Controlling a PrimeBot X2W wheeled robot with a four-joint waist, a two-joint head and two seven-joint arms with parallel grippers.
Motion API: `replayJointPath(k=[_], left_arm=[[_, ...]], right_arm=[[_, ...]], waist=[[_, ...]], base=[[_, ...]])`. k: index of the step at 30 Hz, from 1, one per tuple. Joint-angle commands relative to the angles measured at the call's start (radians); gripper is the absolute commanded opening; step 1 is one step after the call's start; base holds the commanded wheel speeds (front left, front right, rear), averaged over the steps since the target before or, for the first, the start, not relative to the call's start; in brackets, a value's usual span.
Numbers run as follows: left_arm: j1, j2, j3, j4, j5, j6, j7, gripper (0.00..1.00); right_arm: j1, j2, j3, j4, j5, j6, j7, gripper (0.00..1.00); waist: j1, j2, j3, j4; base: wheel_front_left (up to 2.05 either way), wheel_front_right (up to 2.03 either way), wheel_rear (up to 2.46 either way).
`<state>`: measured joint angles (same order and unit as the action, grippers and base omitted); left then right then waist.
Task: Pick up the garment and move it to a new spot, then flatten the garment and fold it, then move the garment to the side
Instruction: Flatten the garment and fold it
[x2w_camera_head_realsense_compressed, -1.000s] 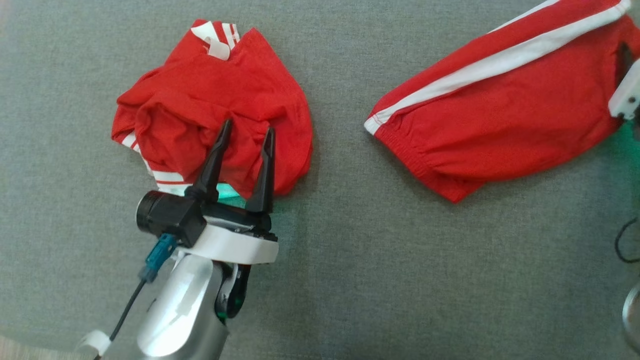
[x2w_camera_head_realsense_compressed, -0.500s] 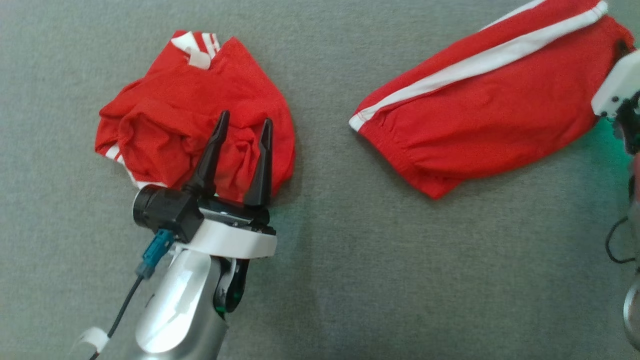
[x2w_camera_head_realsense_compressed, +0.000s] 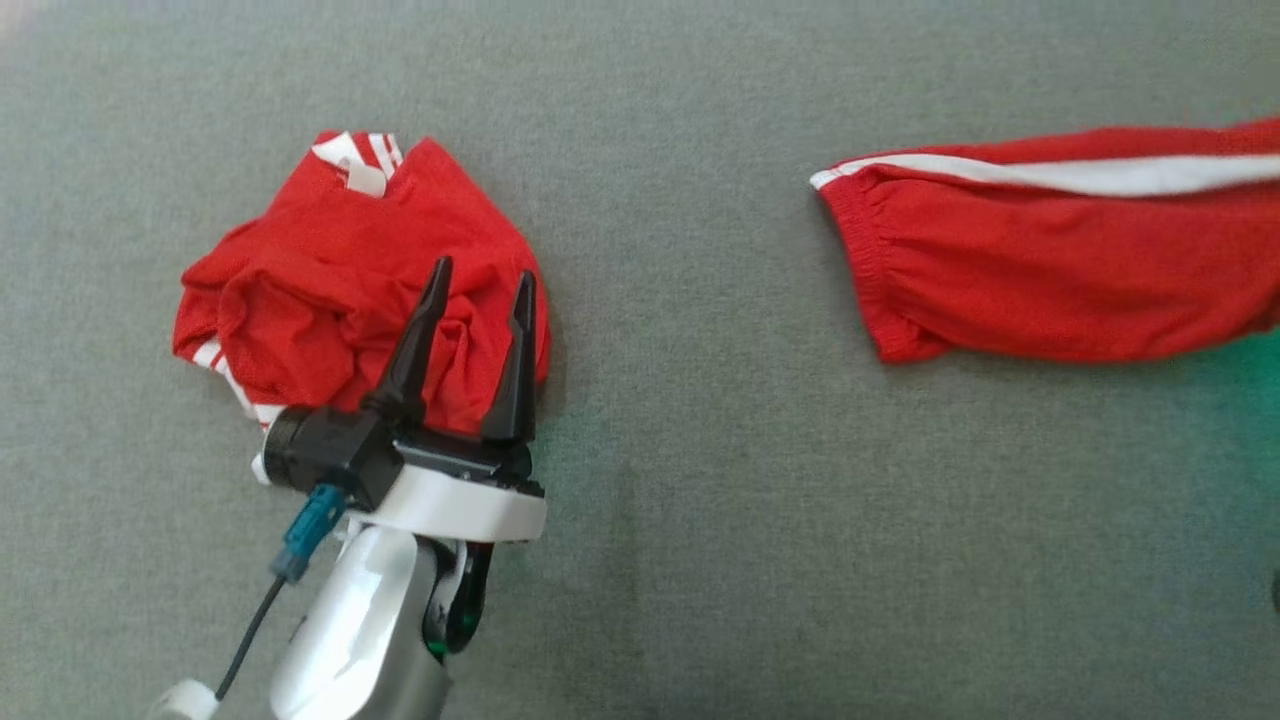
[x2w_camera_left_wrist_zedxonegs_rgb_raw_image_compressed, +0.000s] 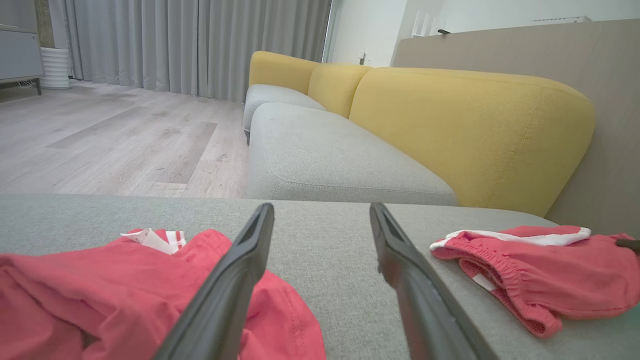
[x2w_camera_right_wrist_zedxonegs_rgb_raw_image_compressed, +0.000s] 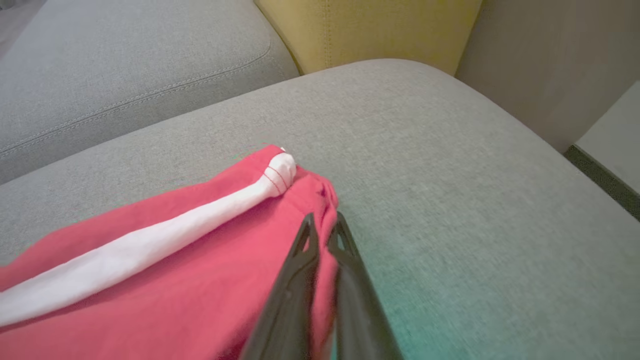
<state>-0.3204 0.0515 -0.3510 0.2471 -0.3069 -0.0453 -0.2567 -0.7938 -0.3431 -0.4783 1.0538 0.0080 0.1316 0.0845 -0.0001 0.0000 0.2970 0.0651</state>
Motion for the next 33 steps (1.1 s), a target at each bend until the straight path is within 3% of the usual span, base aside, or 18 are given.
replayJointPath(k=[1, 7, 15, 23, 33], left_arm=[[-0.004, 0.005, 0.04, -0.027, 0.012, -0.005, -0.005, 1.0], [0.018, 0.005, 0.047, -0.028, 0.015, -0.007, -0.005, 1.0], [0.043, 0.016, 0.053, -0.025, 0.02, -0.004, -0.005, 1.0], [0.068, 0.019, 0.048, -0.024, 0.016, 0.007, -0.003, 1.0], [0.085, 0.023, 0.039, -0.048, 0.004, 0.017, 0.005, 1.0]], right_arm=[[0.008, -0.005, 0.001, -0.035, -0.007, -0.001, -0.017, 0.0], [0.053, 0.034, -0.045, -0.065, -0.002, -0.001, -0.066, 0.0], [0.065, 0.091, 0.011, -0.108, 0.067, -0.001, -0.136, 0.0], [0.095, 0.15, 0.194, -0.191, 0.233, -0.001, -0.187, 0.0], [0.162, 0.174, 0.546, -0.393, 0.496, -0.001, -0.191, 0.0]], waist=[[0.0001, 0.0, -0.019, -0.005], [0.0001, 0.0, -0.048, -0.002], [0.0001, 0.0, -0.084, 0.0], [0.0001, 0.0, -0.151, 0.003], [0.0001, 0.0, -0.161, 0.039]], base=[[0.0, 0.0, 0.0], [0.0, 0.0, 0.0], [0.0, 0.0, 0.0], [0.0, 0.0, 0.0], [0.0, 0.0, 0.0]])
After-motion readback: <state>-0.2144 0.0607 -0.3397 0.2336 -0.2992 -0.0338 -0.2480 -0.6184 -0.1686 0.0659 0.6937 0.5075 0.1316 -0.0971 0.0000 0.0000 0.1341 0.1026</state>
